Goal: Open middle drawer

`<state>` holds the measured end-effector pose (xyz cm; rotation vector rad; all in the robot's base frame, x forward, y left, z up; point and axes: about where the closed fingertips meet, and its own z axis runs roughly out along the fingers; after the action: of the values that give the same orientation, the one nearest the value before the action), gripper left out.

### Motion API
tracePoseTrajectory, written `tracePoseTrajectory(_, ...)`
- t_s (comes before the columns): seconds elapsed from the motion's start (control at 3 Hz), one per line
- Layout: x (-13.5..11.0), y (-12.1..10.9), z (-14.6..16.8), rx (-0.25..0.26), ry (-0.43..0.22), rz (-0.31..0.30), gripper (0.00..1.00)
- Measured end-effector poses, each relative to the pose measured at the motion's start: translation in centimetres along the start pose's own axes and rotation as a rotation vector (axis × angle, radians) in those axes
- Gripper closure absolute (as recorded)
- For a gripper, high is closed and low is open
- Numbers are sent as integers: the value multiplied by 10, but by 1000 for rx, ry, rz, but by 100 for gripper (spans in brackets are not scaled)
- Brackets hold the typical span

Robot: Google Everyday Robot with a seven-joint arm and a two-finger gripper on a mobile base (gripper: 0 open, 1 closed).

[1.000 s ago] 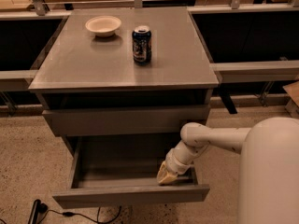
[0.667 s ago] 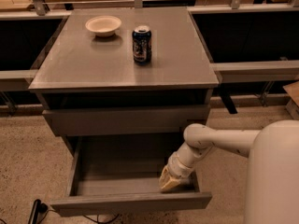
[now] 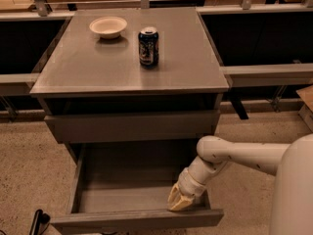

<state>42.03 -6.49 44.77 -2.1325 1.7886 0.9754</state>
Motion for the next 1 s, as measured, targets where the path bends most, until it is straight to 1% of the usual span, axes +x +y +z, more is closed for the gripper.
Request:
tracePoseTrajectory(0.33,-5,14,-11,45,-36,0,100)
tracePoseTrajectory(0.67,-17,14,-45,178,-102,-15,100)
tracePoseTrajectory(1.0,-30,17,-84,305,-258,-38,82)
